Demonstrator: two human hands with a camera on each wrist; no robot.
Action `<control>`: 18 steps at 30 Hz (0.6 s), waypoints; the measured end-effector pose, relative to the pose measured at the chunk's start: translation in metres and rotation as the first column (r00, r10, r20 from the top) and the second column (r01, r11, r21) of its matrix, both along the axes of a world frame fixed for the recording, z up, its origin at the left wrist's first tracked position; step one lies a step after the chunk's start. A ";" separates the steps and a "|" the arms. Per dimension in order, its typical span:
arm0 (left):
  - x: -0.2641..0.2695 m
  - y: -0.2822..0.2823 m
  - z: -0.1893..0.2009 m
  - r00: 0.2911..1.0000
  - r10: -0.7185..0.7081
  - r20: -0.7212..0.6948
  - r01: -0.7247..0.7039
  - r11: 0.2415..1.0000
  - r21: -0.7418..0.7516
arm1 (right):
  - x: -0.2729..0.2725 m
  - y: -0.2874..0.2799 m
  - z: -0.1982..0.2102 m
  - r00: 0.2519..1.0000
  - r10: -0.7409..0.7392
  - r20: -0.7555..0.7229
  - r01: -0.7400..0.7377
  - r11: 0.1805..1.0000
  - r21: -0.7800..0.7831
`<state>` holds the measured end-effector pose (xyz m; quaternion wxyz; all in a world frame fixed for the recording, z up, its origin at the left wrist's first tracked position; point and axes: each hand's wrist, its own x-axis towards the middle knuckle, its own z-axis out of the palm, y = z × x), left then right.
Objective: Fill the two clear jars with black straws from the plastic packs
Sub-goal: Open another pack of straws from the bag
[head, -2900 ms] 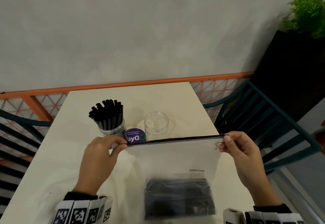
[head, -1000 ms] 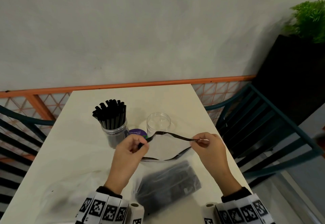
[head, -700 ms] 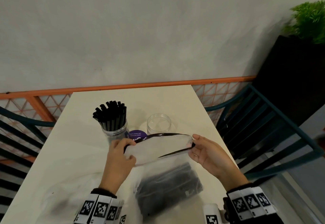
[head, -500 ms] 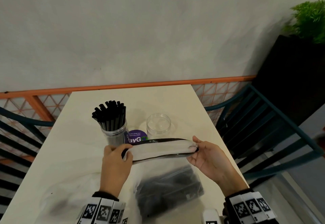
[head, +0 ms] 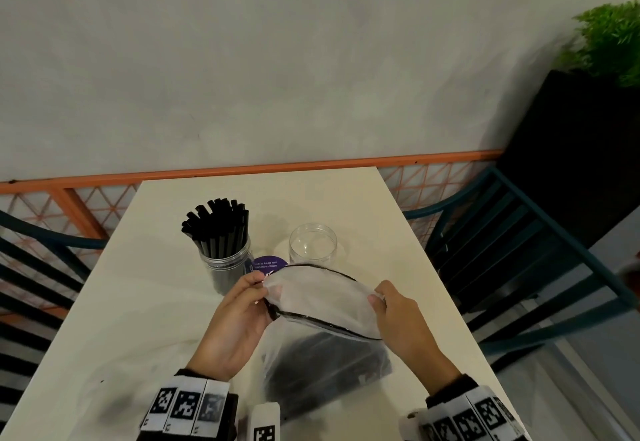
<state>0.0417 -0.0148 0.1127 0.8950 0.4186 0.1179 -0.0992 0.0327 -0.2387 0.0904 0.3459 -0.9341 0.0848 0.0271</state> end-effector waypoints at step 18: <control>-0.010 0.008 -0.017 0.924 -0.319 0.212 -0.159 0.185 0.970 | 0.011 -0.028 0.036 0.891 0.001 -0.454 0.454 0.030 0.891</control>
